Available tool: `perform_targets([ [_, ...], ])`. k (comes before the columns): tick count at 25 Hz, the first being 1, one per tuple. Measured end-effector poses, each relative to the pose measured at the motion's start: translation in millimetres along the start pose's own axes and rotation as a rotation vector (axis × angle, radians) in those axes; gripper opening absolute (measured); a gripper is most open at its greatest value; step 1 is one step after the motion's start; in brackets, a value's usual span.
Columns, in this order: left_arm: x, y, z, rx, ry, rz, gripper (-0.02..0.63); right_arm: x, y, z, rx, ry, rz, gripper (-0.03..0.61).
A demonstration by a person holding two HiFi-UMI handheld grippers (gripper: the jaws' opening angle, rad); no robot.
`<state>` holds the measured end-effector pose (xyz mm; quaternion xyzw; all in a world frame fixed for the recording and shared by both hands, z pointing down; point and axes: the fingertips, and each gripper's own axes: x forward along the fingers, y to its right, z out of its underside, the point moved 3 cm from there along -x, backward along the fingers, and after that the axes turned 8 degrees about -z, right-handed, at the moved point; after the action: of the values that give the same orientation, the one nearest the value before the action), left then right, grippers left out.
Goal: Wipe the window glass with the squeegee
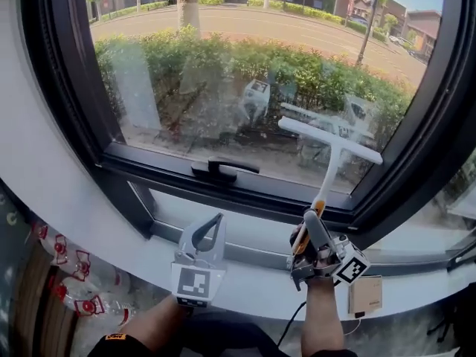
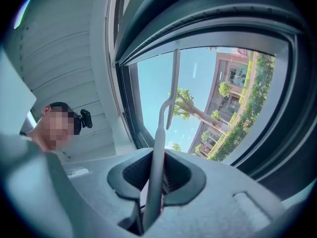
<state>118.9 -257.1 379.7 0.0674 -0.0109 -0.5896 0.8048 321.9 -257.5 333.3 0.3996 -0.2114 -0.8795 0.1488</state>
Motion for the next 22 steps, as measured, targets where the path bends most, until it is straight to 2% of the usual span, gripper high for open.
perform_targets([
  [6, -20.2, -68.9, 23.8, -0.027, -0.045, -0.087, 0.018, 40.4, -5.7, 60.4, -0.08, -0.111, 0.015, 0.044],
  [11, -38.0, -156.8, 35.8, -0.049, -0.052, -0.174, 0.018, 123.7, -6.8, 139.3, -0.039, -0.217, -0.035, 0.044],
  [16, -56.2, -249.3, 27.3, -0.091, -0.008, -0.262, 0.018, 209.6, -7.8, 200.9, -0.051, -0.303, -0.068, 0.044],
  [19, -64.9, -295.5, 23.5, -0.084, 0.019, -0.295, 0.018, 256.5, -6.5, 221.9, -0.082, -0.31, -0.074, 0.044],
  [22, -69.4, -327.8, 21.0, -0.089, 0.043, -0.296, 0.018, 304.3, -8.1, 231.2, -0.104, -0.272, -0.09, 0.044],
])
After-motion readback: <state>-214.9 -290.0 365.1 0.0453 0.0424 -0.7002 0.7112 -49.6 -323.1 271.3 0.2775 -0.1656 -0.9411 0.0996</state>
